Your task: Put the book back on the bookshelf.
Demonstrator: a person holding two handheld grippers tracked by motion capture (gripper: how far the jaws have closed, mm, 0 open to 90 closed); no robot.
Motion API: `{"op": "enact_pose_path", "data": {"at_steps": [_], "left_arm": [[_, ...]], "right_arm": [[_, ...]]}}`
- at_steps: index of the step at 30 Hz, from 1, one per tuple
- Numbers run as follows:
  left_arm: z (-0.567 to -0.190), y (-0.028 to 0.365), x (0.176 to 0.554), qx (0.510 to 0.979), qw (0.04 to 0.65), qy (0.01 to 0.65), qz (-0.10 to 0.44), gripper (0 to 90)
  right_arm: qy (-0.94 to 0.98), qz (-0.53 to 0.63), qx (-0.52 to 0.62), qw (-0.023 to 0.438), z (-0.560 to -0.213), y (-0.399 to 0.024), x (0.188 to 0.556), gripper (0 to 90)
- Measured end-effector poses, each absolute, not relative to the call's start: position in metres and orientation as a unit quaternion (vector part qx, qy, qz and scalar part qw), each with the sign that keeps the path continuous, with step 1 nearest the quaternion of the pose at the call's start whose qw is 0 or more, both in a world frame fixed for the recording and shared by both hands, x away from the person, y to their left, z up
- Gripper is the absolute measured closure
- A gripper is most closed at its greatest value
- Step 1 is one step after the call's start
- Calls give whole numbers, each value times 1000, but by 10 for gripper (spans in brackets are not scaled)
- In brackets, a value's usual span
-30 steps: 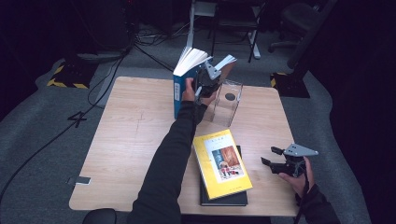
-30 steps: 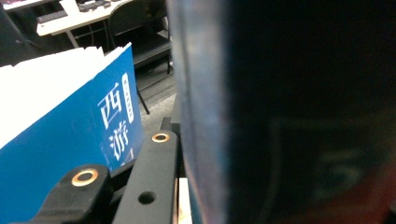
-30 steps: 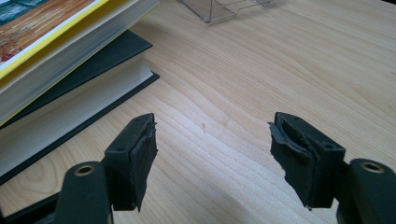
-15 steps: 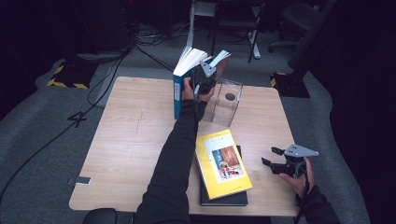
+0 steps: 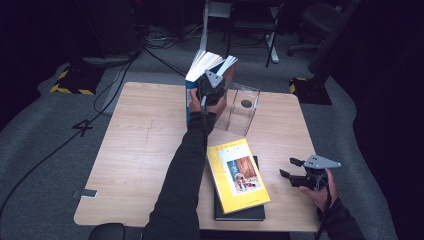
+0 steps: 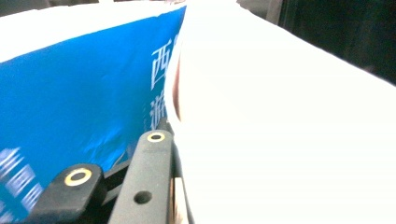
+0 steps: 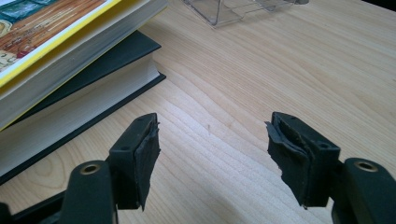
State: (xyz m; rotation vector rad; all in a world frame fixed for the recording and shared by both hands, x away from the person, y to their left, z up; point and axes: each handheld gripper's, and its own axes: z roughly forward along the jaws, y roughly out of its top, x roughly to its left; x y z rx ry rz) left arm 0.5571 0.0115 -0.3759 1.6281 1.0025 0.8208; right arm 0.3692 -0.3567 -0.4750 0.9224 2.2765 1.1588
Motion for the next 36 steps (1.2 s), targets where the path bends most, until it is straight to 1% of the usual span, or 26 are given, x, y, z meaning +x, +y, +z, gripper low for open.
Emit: {"op": "enact_pose_path", "data": {"at_steps": [5,10,16,19,24,31,35,36], "left_arm": [[-374,16,552,675,508,411,342,671],[-370,20,545,677,509,406,343,594],[-371,27,533,683,511,398,337,556],[-372,31,528,684,516,394,334,556],[-376,37,515,688,522,384,326,509],[-392,43,501,702,523,372,311,487],[-404,44,496,710,517,369,305,490],[-404,44,496,710,517,369,305,502]], "right_arm": [[822,414,330,210,-475,-355,369,340],[823,412,331,206,-476,-355,369,338],[823,412,331,207,-476,-355,369,338],[823,412,331,206,-476,-355,369,338],[824,412,333,203,-476,-355,369,337],[826,409,331,201,-477,-353,369,336],[829,405,331,200,-479,-352,369,336],[829,405,331,200,-479,-352,369,336]]}}
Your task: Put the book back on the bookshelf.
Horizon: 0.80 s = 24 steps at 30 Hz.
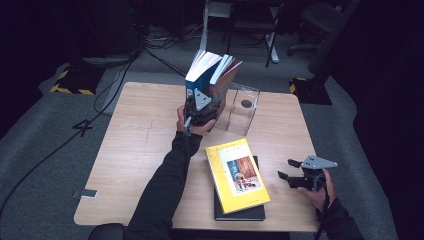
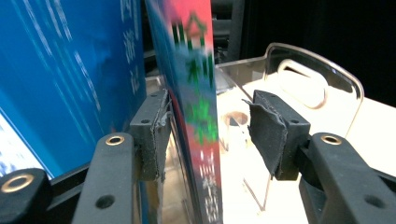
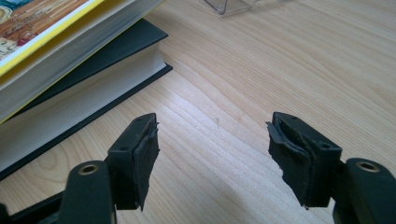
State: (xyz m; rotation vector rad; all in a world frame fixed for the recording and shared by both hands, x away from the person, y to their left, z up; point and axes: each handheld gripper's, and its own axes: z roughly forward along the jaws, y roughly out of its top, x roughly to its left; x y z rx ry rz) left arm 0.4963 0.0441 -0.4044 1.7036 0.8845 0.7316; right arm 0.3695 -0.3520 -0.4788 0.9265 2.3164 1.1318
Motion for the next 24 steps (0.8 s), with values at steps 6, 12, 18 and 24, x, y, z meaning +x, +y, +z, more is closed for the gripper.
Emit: {"op": "enact_pose_path", "data": {"at_steps": [6,12,18,24], "left_arm": [[-431,48,498,731,489,377,292,602],[-448,44,504,737,471,392,287,678],[-451,39,506,721,475,412,293,689],[-450,39,503,729,470,406,287,648]], "right_arm": [[832,402,329,198,-481,-350,370,336],[835,398,326,196,-482,-348,370,337],[834,398,328,196,-483,-348,371,337],[834,400,327,194,-481,-349,370,337]]}}
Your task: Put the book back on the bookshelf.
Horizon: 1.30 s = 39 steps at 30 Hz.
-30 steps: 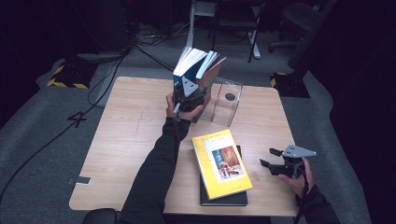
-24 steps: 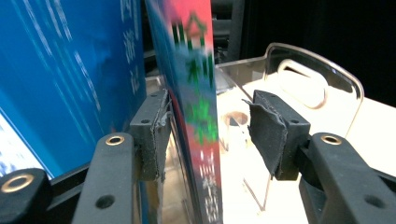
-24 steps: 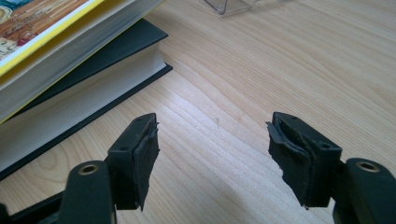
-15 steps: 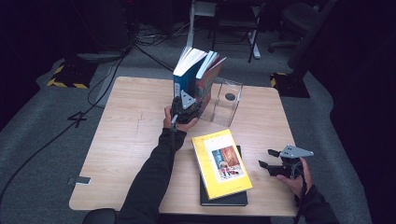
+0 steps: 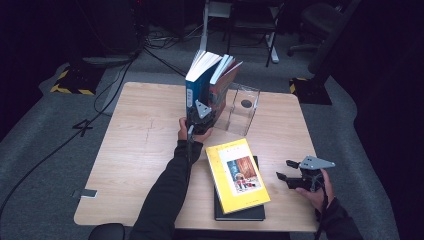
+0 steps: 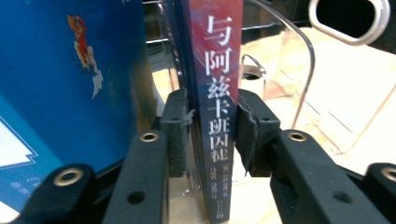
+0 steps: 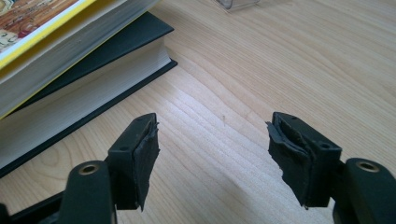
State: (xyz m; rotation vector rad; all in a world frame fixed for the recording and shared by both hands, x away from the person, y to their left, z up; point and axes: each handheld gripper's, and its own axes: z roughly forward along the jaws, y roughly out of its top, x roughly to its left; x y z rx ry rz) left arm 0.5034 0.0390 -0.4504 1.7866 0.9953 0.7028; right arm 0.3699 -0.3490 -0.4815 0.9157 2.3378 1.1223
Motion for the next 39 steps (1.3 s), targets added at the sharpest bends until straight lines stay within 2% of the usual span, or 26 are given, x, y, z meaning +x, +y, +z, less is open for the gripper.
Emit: {"op": "enact_pose_path", "data": {"at_steps": [4,9,15,22,29,34,39], "left_arm": [[-453,45,493,759,446,374,291,568],[-456,52,479,792,420,340,283,529],[-458,65,453,819,408,309,259,536],[-465,84,412,850,396,273,216,491],[-476,101,374,859,400,260,186,453],[-481,106,358,867,386,258,182,372],[-491,103,343,883,361,258,152,295]], "right_arm": [[830,404,331,196,-480,-351,370,337],[828,411,330,192,-476,-352,368,335],[831,420,321,170,-470,-349,366,323],[843,422,296,152,-461,-335,360,299],[853,427,270,129,-450,-318,349,268],[860,428,256,104,-445,-307,344,275],[875,413,238,84,-443,-292,338,284]]}}
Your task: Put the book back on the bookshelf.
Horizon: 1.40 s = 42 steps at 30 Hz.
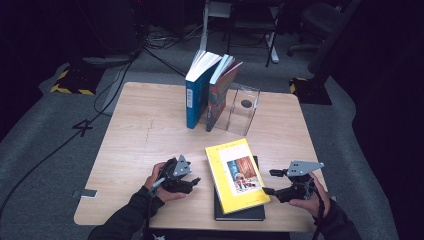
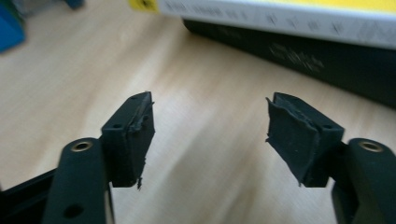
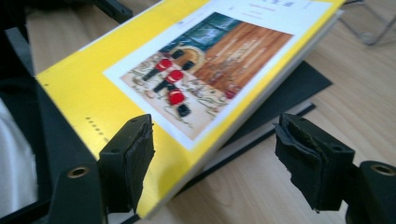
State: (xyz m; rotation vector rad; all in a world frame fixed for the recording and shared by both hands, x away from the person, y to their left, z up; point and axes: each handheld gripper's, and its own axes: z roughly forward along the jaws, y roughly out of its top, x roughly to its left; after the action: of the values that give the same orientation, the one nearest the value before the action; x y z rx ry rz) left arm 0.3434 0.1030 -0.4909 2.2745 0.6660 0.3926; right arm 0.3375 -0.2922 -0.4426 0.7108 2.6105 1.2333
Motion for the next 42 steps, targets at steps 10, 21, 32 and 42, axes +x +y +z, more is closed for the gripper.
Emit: {"op": "enact_pose_path", "data": {"at_steps": [10,21,32,42], "left_arm": [[-503,102,336,894,361,246,98,224],[-504,97,343,898,364,232,87,183],[-505,94,346,897,360,240,89,148],[-504,91,349,897,359,240,89,148]], "right_arm": [[891,384,237,53,-451,-270,342,248],[900,364,238,-18,-455,-265,364,165],[913,349,207,42,-443,-257,357,229],[905,381,184,46,-438,-249,375,295]]}}
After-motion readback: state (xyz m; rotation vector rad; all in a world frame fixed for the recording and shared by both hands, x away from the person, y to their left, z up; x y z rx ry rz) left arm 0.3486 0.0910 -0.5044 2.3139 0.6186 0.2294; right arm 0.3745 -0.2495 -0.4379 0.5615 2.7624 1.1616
